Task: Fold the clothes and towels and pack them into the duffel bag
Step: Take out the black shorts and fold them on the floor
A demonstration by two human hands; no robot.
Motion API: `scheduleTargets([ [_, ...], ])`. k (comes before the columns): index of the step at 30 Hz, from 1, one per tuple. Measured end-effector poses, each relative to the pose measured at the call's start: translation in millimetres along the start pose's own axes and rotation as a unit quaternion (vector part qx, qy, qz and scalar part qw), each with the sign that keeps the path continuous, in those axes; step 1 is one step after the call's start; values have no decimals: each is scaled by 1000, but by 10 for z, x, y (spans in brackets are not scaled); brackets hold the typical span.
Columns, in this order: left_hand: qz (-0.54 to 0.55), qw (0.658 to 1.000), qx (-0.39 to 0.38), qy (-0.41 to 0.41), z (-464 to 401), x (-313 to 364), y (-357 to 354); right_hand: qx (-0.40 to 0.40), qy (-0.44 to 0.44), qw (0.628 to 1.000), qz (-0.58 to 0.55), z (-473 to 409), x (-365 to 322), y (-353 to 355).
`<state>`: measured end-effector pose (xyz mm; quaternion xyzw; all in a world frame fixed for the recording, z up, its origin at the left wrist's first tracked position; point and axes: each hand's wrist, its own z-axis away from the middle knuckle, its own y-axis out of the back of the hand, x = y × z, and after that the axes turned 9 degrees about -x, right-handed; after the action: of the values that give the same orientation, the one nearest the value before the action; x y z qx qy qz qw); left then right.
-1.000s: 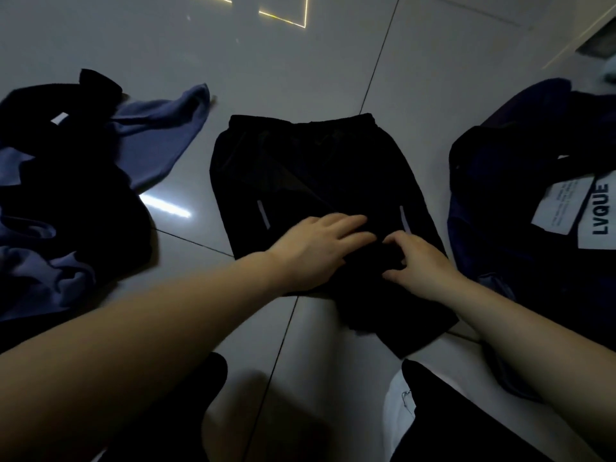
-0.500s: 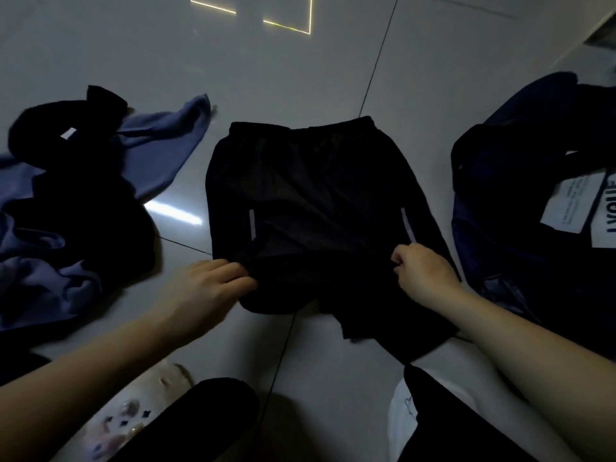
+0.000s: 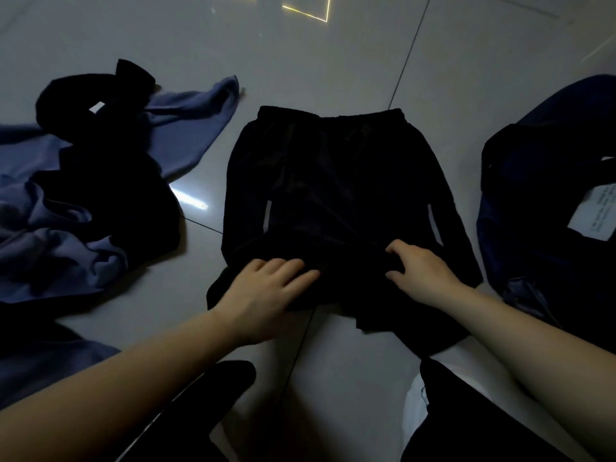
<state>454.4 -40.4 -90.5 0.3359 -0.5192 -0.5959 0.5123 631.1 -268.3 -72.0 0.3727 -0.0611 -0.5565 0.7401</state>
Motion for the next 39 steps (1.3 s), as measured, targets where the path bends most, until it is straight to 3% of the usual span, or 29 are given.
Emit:
scheduleTargets([
  [3, -24, 997, -72, -31, -157, 19, -70, 6, 0, 1000, -10, -16, 12, 10],
  [8, 62, 992, -1, -108, 62, 39, -5, 27, 33, 999, 17, -46, 76, 34],
  [10, 21, 983, -31, -180, 281, 80, -77, 10, 39, 999, 15, -68, 88, 22],
  [12, 5, 976, -83, -199, 493, 93, -160, -8, 43, 999, 25, -75, 79, 8],
  [15, 76, 987, -56, -129, 573, 29, -140, -4, 55, 998, 31, -59, 35, -1],
  [18, 176, 979, 88, 54, 406, -111, -25, 28, 87, 995, 42, -20, 3, 14],
  [19, 180, 971, 97, 121, 329, -190, 21, 36, 92, 994, 44, -12, -4, 17],
  [20, 168, 968, 67, 176, 249, -276, 50, 35, 91, 994, 46, -8, -11, 17],
  [22, 123, 963, -70, 229, 121, -436, 71, 12, 80, 995, 55, -2, -51, -7],
  [23, 102, 961, -117, 230, 66, -479, 74, 1, 74, 995, 67, 1, -79, -33],
  [25, 89, 959, -129, 235, -21, -516, 75, -4, 68, 994, 89, -3, -131, -85],
  [28, 119, 959, -92, 241, -62, -609, 130, 27, 88, 995, 41, 14, -206, -71],
  [32, 94, 982, 41, 156, 276, -959, 294, 107, 124, 982, -92, 121, -363, 162],
  [36, -43, 991, 64, 111, 888, -1158, 291, -31, 173, 981, -77, 178, -489, 203],
  [39, -101, 990, -18, 95, 1158, -1196, 115, -61, 117, 991, 18, 102, -465, 117],
])
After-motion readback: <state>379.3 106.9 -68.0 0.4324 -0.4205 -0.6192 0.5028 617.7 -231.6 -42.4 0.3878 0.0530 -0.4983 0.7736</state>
